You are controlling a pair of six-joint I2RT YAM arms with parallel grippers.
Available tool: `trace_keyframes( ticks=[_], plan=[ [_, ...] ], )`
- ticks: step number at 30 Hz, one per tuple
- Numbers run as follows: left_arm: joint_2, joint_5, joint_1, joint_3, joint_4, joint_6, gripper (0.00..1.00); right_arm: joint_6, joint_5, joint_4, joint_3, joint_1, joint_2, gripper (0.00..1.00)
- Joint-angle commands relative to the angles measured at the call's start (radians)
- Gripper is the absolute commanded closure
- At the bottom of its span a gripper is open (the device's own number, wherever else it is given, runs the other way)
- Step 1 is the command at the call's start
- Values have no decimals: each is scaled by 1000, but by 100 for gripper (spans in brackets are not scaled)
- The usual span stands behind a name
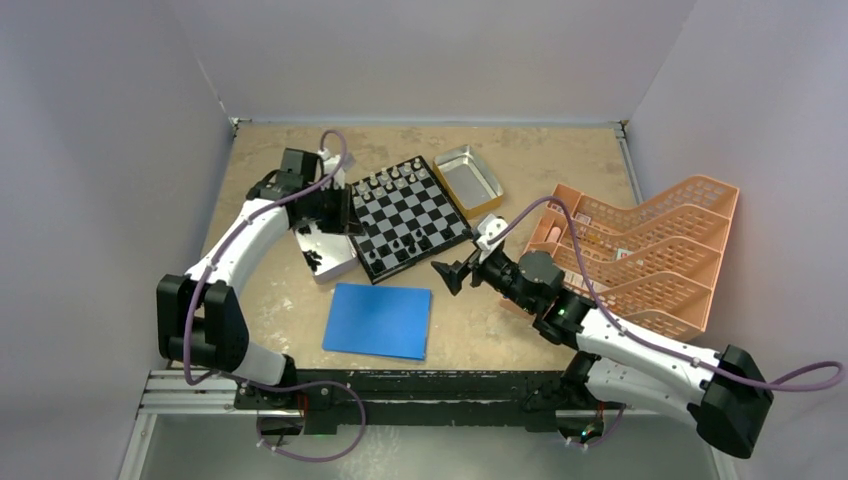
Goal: Set up the chess pieces on the board
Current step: Place the chess piece on the chessboard.
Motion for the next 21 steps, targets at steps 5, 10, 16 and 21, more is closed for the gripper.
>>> trace_keyframes(
  ticks=[5,10,16,21],
  plan=[
    [1,104,-188,75,-114,83,100,-341,-218,184,43,0,137,9],
    [-24,179,-262,68,-109,68,100,-539,-327,220,58,-1,191,45],
    [-26,287,-322,63,-95,78,100,-687,-389,237,62,1,227,44],
    [-17,321,-336,56,-78,77,100,-787,-429,181,74,2,250,43]
  ],
)
